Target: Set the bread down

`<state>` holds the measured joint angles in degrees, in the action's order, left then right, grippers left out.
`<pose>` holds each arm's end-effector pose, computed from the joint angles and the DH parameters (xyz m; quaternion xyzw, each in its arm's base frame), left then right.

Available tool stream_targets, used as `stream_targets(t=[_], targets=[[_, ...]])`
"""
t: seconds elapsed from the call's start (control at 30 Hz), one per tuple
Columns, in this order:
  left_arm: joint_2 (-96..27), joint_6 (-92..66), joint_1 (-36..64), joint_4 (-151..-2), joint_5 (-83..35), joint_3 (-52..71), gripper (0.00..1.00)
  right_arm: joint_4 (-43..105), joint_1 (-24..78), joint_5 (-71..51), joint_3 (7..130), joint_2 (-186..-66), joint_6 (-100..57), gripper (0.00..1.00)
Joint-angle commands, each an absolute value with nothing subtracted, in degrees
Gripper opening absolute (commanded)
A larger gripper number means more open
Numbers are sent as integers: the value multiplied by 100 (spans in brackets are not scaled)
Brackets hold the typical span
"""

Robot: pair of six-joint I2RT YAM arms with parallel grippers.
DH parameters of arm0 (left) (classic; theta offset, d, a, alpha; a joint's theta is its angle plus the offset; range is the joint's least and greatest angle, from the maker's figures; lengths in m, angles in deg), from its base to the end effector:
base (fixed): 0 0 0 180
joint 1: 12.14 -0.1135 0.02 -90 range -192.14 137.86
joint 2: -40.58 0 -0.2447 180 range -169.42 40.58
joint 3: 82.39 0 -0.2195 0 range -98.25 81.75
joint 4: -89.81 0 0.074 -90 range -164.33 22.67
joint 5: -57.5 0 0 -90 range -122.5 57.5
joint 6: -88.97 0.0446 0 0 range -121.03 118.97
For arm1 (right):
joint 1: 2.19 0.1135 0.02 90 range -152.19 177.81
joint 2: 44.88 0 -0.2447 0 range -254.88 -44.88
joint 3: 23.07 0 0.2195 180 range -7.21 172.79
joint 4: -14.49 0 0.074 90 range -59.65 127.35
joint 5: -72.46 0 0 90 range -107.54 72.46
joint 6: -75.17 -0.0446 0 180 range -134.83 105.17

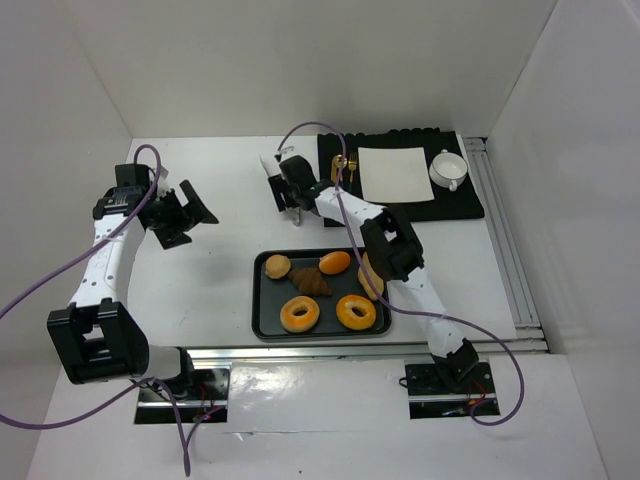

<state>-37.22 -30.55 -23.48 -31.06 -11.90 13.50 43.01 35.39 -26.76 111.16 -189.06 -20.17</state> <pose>0.2545 0.0350 0.2846 -0.2721 0.8938 -0.2169 0.2829 0.4220 0.3158 0.1454 -0.2157 0.8721 0.0911 0.4297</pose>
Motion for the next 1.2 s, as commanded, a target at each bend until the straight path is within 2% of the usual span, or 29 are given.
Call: stream_targets(t=[0.0,0.07,0.17,0.2,0.27,0.3,0.37,0.5,0.57,0.73,0.8,0.9,0.93,0.97,1.07,1.17], targets=[[-3738,-2898,-2366,-3118,-1158,1144,100,4282,3543,-2879,11618,-19333,-2115,74],[-3686,-2898,-2366,-3118,-1158,1144,100,4283,3543,-3081,11672,-19333,-2176,72],[-3686,-2898,-2366,-3118,-1158,1197,100,4195,3543,-3134,11672,-19333,-2177,86],[-3633,-2898,-2366,-3118,-1158,1197,100,4134,3543,-3134,11672,-19385,-2177,84],[-3633,-2898,-2366,-3118,-1158,1197,100,4028,3543,-3134,11672,-19386,-2177,75],[-3633,-2898,-2366,-3118,-1106,1249,100,3897,3543,-3134,11620,-19386,-2238,65],[-3581,-2898,-2366,-3118,-1105,1249,100,3843,3543,-3213,11697,-19438,-2239,51],[-3519,-2898,-2366,-3118,-1105,1249,100,3940,3543,-3213,12093,-19483,-2291,35],[-3458,-2898,-2366,-3065,-1167,1249,100,3853,3543,-3284,11823,-19177,-2291,28],[-3457,-2898,-2366,-3065,-1114,1249,100,3824,3543,-2723,10611,-17446,-2300,27],[-3457,-2898,-2366,-3065,-1114,1197,100,4255,3543,-2372,10250,-16910,-2353,27],[-3404,-2960,-2366,-3118,-1167,1197,100,4686,3665,-2213,9004,-15593,-2353,27],[-3404,-2960,-2366,-3118,-1097,1197,100,4739,3718,-2151,8591,-14823,-2353,27],[-3404,-2960,-2366,-3118,-992,1197,100,4862,3814,-2150,7795,-14441,-2431,27],[-3457,-2960,-2366,-3118,-833,1144,100,5467,3990,-1966,6824,-13149,-2677,27],[-3457,-2907,-2366,-3118,-771,1144,100,6451,4043,-1282,6408,-12140,-3046,30]])
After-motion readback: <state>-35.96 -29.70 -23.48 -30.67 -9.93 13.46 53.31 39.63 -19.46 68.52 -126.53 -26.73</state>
